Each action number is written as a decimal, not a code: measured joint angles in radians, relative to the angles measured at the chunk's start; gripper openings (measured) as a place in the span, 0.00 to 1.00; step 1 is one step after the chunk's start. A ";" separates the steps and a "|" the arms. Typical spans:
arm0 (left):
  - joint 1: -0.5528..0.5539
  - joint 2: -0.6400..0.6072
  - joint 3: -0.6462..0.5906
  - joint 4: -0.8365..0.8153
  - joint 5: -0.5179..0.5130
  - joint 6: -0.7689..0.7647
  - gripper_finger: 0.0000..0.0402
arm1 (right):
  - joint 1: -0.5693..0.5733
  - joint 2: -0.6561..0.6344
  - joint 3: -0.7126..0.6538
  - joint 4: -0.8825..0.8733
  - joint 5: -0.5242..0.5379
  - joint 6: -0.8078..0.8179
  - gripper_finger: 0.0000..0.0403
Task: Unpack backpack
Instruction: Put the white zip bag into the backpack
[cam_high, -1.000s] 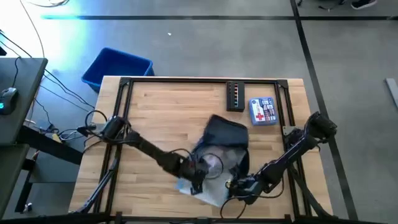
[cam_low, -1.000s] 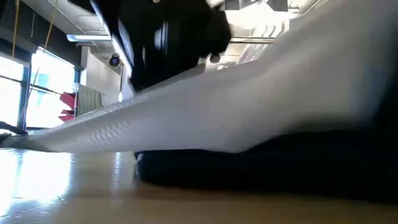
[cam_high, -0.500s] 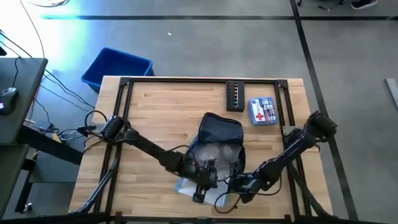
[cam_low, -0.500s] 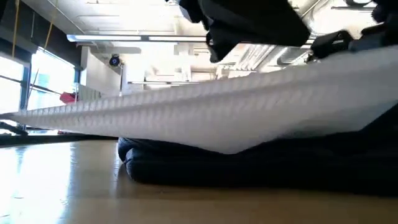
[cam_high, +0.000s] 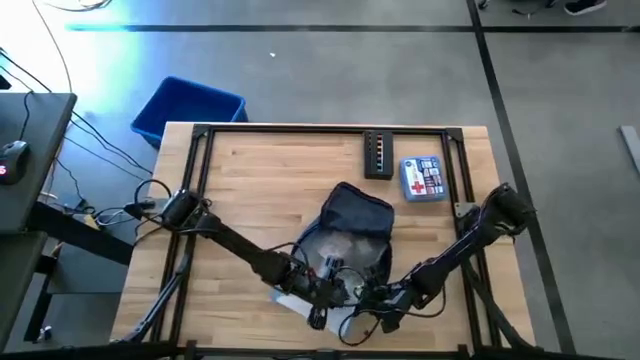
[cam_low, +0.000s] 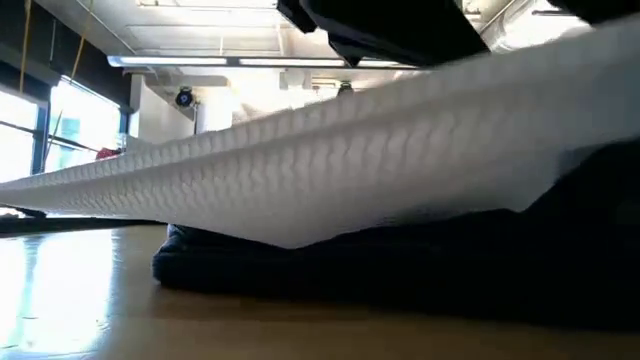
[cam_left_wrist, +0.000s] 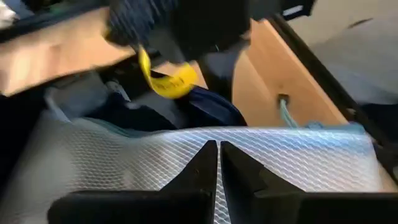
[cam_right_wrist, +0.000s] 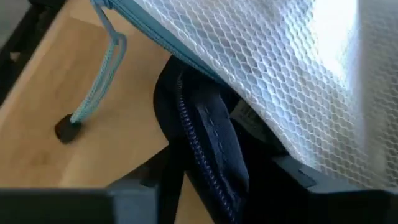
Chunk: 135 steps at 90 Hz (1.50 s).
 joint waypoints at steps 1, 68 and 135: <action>0.000 0.000 0.000 0.000 -0.001 0.003 0.00 | 0.000 0.000 0.000 0.000 0.004 0.000 0.36; -0.166 0.036 0.089 -0.148 0.032 0.308 0.42 | 0.041 -0.019 0.000 -0.055 0.064 -0.045 0.00; -0.062 0.140 0.088 -0.170 -0.178 0.144 0.43 | 0.041 -0.019 0.000 -0.031 0.035 -0.044 0.00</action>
